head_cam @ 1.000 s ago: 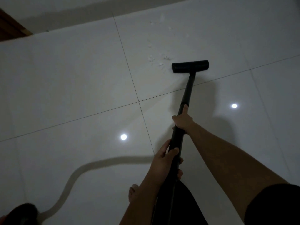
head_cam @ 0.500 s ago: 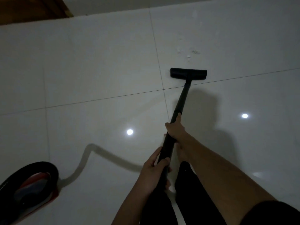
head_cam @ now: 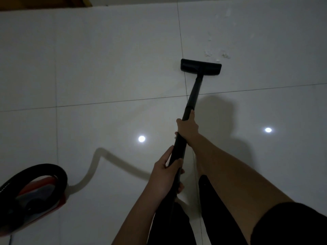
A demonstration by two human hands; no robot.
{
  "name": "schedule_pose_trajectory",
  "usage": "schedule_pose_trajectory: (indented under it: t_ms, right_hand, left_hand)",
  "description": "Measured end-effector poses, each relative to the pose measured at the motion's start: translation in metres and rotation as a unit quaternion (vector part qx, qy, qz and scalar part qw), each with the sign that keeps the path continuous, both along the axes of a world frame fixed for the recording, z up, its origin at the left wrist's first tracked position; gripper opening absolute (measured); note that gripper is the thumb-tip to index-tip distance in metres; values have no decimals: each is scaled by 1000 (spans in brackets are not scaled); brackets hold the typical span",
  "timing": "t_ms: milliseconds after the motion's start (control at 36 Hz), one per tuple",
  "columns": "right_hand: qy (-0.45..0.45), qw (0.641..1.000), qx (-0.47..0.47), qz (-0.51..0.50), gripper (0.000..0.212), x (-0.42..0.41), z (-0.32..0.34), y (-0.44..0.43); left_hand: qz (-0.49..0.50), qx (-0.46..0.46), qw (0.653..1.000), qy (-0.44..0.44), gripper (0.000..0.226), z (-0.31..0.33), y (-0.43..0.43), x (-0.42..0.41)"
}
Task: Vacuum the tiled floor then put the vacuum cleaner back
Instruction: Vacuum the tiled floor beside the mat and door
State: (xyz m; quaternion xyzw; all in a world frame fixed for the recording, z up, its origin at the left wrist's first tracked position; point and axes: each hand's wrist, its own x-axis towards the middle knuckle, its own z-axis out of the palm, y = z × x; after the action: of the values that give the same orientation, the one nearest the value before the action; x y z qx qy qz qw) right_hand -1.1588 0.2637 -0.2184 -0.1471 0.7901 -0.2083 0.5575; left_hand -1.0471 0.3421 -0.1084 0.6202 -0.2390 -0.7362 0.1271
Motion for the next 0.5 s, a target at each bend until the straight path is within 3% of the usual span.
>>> schedule_pose_trajectory:
  t_ms: [500]
  right_hand:
    - [15,1000,21,14,78,27,1,2]
  left_hand:
    - [-29,4,999,-29,47,-2,2,23]
